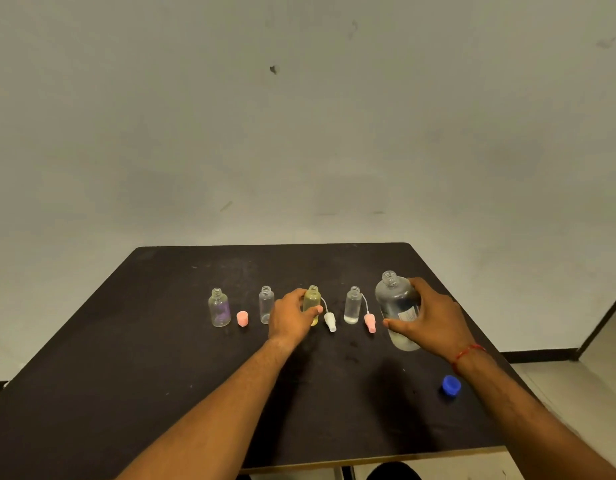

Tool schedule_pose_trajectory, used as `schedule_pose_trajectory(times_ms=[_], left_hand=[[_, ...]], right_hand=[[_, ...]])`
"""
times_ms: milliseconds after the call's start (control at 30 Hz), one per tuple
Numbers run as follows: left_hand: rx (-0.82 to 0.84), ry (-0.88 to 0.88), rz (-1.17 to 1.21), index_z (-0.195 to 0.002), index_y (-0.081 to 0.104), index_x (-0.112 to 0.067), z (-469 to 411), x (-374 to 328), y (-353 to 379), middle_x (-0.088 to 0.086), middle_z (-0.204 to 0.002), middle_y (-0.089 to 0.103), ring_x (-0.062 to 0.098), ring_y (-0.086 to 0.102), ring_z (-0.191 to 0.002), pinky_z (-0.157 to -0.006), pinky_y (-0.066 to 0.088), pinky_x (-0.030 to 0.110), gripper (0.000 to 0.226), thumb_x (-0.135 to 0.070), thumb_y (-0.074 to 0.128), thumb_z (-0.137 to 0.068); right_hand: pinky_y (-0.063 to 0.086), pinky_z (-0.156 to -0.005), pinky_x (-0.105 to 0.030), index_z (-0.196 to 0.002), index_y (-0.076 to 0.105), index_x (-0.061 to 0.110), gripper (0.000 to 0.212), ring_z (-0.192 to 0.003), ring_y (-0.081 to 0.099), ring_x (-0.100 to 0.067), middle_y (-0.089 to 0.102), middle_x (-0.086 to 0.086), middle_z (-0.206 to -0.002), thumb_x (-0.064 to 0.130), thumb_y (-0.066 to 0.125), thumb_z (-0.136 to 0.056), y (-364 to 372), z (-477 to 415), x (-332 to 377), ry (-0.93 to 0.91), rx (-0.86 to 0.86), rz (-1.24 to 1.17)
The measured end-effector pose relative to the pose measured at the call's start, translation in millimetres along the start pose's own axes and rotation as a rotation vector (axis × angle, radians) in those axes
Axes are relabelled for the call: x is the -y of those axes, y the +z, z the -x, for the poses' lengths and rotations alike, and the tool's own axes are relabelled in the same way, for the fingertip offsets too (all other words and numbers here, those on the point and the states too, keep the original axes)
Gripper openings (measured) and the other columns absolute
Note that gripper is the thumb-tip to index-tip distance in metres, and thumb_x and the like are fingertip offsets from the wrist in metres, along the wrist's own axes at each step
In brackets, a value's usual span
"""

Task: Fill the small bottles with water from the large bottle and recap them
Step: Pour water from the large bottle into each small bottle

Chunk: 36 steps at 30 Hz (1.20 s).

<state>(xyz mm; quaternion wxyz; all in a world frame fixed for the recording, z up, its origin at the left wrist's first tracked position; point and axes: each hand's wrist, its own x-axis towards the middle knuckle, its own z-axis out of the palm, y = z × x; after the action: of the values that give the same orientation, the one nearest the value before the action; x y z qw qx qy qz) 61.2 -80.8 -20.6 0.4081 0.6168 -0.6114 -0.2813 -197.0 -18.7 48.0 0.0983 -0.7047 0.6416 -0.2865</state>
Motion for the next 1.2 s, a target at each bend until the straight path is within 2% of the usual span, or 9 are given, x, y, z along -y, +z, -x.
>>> schedule_pose_trajectory(times_ms=[167, 367, 600, 700, 767, 833, 900, 1033, 1200], left_hand=[[-0.004, -0.012, -0.008, -0.107, 0.07, -0.024, -11, 13, 11, -0.002, -0.104, 0.076, 0.017, 0.07, -0.101, -0.093, 0.057, 0.043, 0.026, -0.028, 0.079, -0.084], [-0.024, -0.017, -0.015, -0.105, 0.067, -0.026, -19, 22, 17, -0.001, -0.102, 0.075, 0.02, 0.07, -0.099, -0.091, 0.056, 0.045, 0.023, -0.029, 0.078, -0.085], [-0.002, -0.04, 0.004, -0.14, 0.055, -0.021, -14, 20, 12, 0.002, -0.132, 0.067, 0.021, 0.062, -0.123, -0.106, 0.05, 0.04, 0.064, -0.033, 0.081, -0.083], [-0.047, 0.002, 0.017, -0.142, 0.055, -0.019, -3, 16, 4, 0.0, -0.138, 0.063, 0.017, 0.058, -0.129, -0.107, 0.045, 0.029, 0.063, -0.034, 0.079, -0.085], [-0.17, 0.056, 0.016, -0.131, 0.064, -0.021, 8, 12, -7, -0.006, -0.126, 0.069, 0.011, 0.064, -0.117, -0.102, 0.051, 0.03, 0.049, -0.038, 0.076, -0.087], [-0.308, 0.099, 0.045, -0.114, 0.072, -0.023, 19, 13, -19, -0.013, -0.096, 0.075, 0.0, 0.07, -0.09, -0.088, 0.058, 0.034, 0.029, -0.039, 0.074, -0.089], [-0.399, 0.12, 0.07, -0.098, 0.075, -0.025, 28, 16, -33, -0.018, -0.075, 0.069, -0.004, 0.068, -0.077, -0.077, 0.06, 0.033, 0.011, -0.034, 0.072, -0.091], [-0.498, 0.093, 0.067, -0.095, 0.069, -0.028, 33, 27, -53, -0.015, -0.085, 0.068, 0.004, 0.067, -0.081, -0.07, 0.057, 0.025, 0.01, -0.034, 0.074, -0.089], [-0.45, 0.013, -0.012, -0.121, 0.059, -0.022, 25, 41, -57, -0.008, -0.117, 0.062, 0.014, 0.063, -0.101, -0.082, 0.056, 0.032, 0.044, -0.039, 0.078, -0.085]], right_hand=[[0.05, -0.095, -0.051, -0.125, 0.044, 0.034, 0.078, -0.103, 0.064, -0.02, 0.065, 0.008, -0.117, 0.058, 0.082, -0.062, 6, 3, -14, 0.044, -0.011, -0.005], [0.051, -0.094, -0.05, -0.124, 0.045, 0.032, 0.077, -0.102, 0.064, -0.02, 0.065, 0.006, -0.119, 0.056, 0.083, -0.061, 9, 1, -20, 0.052, -0.014, -0.027], [0.054, -0.093, -0.047, -0.122, 0.046, 0.033, 0.076, -0.099, 0.064, -0.017, 0.065, 0.007, -0.116, 0.055, 0.084, -0.06, 9, -2, -15, 0.043, -0.021, -0.045], [0.053, -0.092, -0.048, -0.121, 0.045, 0.036, 0.076, -0.098, 0.064, -0.017, 0.065, 0.009, -0.114, 0.058, 0.083, -0.059, 7, -1, -12, 0.035, -0.029, -0.044], [0.054, -0.092, -0.047, -0.121, 0.045, 0.035, 0.077, -0.098, 0.064, -0.018, 0.065, 0.008, -0.114, 0.059, 0.082, -0.058, 6, -2, -8, 0.025, -0.028, -0.046], [0.054, -0.092, -0.046, -0.124, 0.046, 0.032, 0.078, -0.1, 0.064, -0.019, 0.065, 0.006, -0.117, 0.057, 0.083, -0.059, 6, -2, -3, 0.014, -0.02, -0.046], [0.054, -0.093, -0.045, -0.125, 0.047, 0.031, 0.079, -0.101, 0.064, -0.018, 0.065, 0.005, -0.118, 0.057, 0.083, -0.06, 6, -2, 4, -0.004, -0.018, -0.048], [0.055, -0.092, -0.043, -0.125, 0.048, 0.031, 0.079, -0.099, 0.064, -0.016, 0.065, 0.007, -0.116, 0.056, 0.084, -0.059, 8, -2, 18, -0.041, -0.02, -0.047], [0.055, -0.09, -0.039, -0.125, 0.05, 0.03, 0.078, -0.098, 0.063, -0.015, 0.066, 0.007, -0.114, 0.053, 0.085, -0.059, 12, -3, 36, -0.081, -0.01, -0.061]])
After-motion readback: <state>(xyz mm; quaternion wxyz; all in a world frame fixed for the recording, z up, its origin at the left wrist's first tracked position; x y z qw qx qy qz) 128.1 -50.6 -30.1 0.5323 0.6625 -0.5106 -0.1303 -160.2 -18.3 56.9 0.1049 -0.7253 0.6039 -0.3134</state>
